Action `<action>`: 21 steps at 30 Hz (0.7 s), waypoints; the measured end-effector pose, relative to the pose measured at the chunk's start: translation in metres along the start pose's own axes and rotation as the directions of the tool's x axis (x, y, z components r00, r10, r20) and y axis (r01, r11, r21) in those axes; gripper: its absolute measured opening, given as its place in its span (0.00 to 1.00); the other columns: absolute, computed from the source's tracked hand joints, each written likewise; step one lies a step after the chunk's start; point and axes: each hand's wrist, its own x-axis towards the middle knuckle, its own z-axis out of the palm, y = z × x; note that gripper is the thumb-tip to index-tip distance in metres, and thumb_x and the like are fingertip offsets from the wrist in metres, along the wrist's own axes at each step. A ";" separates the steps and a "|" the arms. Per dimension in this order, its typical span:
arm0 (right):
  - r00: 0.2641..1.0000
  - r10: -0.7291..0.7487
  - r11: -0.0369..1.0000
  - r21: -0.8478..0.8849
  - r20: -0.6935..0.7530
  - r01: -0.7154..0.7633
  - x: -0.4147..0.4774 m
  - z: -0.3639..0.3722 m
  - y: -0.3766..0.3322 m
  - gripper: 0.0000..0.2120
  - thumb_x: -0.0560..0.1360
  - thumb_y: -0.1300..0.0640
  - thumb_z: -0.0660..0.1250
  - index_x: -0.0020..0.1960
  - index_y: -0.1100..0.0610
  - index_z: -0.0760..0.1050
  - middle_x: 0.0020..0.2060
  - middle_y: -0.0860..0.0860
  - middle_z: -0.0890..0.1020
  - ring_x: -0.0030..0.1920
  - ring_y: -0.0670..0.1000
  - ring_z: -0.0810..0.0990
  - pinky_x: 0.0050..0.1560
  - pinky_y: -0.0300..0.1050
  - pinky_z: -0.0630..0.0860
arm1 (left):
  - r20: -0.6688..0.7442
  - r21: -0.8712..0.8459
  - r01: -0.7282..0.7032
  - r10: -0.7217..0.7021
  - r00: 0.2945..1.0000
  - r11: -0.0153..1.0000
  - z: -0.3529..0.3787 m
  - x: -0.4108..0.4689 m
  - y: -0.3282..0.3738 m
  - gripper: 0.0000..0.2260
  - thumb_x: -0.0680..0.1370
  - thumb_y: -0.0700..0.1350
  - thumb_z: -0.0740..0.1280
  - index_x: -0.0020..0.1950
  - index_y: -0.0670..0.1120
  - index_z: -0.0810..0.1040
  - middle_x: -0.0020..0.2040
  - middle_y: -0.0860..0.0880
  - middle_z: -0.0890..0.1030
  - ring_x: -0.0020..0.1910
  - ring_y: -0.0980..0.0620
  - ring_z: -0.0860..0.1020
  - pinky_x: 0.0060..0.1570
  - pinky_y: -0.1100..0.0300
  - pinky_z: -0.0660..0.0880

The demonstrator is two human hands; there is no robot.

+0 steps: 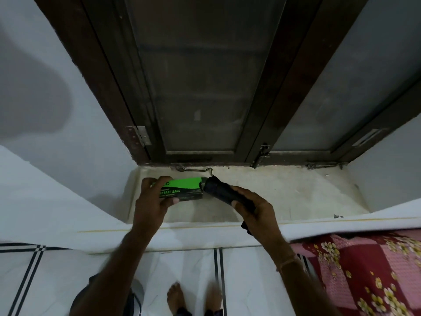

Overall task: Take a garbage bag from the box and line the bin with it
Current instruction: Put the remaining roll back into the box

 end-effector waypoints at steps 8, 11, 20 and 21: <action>0.976 0.007 0.996 0.090 0.219 -0.027 0.007 -0.010 -0.020 0.17 0.81 0.58 0.70 0.67 0.45 0.80 0.43 0.40 0.86 0.26 0.53 0.74 0.25 0.39 0.72 | 0.115 -0.233 -0.080 0.109 0.987 0.969 -0.012 0.006 0.010 0.25 0.70 0.51 0.76 0.66 0.51 0.78 0.62 0.44 0.74 0.58 0.58 0.76 0.58 0.76 0.71; 0.971 -0.007 0.977 0.207 0.239 -0.044 0.011 -0.009 -0.030 0.13 0.81 0.59 0.69 0.66 0.51 0.80 0.48 0.53 0.87 0.27 0.57 0.74 0.27 0.44 0.72 | 0.161 -0.300 -0.075 0.128 0.979 0.951 -0.015 0.002 0.020 0.23 0.68 0.56 0.75 0.62 0.62 0.76 0.61 0.48 0.74 0.59 0.65 0.76 0.58 0.72 0.74; 0.995 0.061 0.877 0.481 -0.083 -0.014 -0.008 0.028 -0.045 0.09 0.80 0.60 0.70 0.59 0.62 0.78 0.43 0.66 0.84 0.31 0.60 0.79 0.27 0.61 0.77 | 0.072 -0.407 0.030 -0.001 0.997 0.913 0.003 -0.032 0.044 0.25 0.68 0.50 0.77 0.64 0.55 0.77 0.58 0.51 0.77 0.55 0.69 0.76 0.50 0.76 0.72; 0.992 0.058 0.875 0.484 -0.114 0.005 -0.011 0.033 -0.045 0.09 0.79 0.60 0.71 0.59 0.60 0.80 0.41 0.67 0.83 0.28 0.58 0.77 0.25 0.56 0.75 | 0.072 -0.417 0.041 -0.013 0.997 0.908 0.006 -0.037 0.046 0.25 0.69 0.49 0.76 0.65 0.55 0.77 0.58 0.51 0.77 0.55 0.69 0.76 0.50 0.76 0.72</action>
